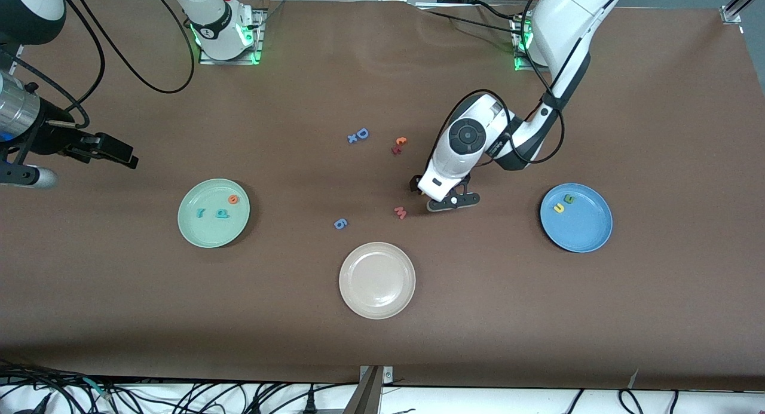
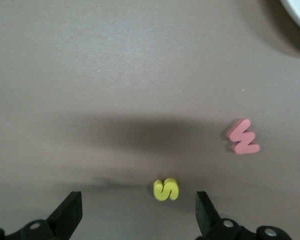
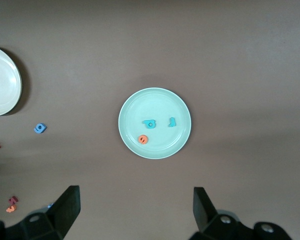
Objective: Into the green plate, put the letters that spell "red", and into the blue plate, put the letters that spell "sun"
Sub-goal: 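Lower the left gripper and grasp the yellow s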
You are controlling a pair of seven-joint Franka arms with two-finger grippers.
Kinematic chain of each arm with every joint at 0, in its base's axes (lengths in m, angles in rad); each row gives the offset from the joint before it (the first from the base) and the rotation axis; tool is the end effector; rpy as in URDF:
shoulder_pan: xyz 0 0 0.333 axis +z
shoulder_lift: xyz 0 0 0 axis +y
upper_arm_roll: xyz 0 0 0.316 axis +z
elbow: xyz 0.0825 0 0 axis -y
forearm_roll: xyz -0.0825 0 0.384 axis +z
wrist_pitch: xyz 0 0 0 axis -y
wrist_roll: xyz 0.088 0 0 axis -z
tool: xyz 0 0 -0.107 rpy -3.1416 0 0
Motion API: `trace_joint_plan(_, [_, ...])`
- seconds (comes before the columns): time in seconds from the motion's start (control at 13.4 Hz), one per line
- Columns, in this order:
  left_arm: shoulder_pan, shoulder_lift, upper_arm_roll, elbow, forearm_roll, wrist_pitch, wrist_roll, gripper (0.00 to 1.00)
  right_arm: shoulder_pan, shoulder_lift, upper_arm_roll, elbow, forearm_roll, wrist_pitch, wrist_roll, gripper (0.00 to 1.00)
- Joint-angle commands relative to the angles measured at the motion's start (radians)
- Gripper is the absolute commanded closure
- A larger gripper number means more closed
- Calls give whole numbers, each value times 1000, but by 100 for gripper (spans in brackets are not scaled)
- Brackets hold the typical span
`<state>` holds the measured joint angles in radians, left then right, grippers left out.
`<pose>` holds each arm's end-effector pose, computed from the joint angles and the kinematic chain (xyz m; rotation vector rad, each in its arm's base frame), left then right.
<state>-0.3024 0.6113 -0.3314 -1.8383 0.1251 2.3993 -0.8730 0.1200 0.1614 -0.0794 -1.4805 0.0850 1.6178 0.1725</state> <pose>0.5270 -0.3701 0.2089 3.0558 0.3078 -0.1239 0.6054 0.0371 0.5781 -3.0649 0.2088 0.0478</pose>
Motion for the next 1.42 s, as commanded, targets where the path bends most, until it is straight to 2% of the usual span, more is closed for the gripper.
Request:
trace_joint_plan(0.0, [-27,47,9,44,38,6,-43,0,-2,-10,3,-10,-11,-9,-8,0])
trace_joint_plan(0.45, [-49,81,14,51,42,57,-49,0,-2,-10,3,-12,-11,-7,-8,0])
trace_joint_plan(0.52, [-49,81,14,51,42,57,-49,4,-2,-10,3,-12,-11,-7,-8,0])
trace_joint_plan(0.67, [-50,81,14,48,42,57,-49,20,-2,-10,3,-12,-11,-7,-8,0])
trace_joint_plan(0.75, [-53,81,14,48,42,57,-49,36,-2,-10,3,-12,-11,-9,-8,0])
trace_joint_plan(0.82, [-54,81,14,48,42,57,-47,45,-2,-10,3,-14,-11,-9,-8,0])
trace_joint_plan(1.05, [-49,90,15,50,93,57,-58,46,-2,-10,3,-17,-11,-7,-8,0])
trace_joint_plan(1.35, [-49,97,15,51,93,61,-61,46,-2,-10,3,-17,-11,-7,-8,0])
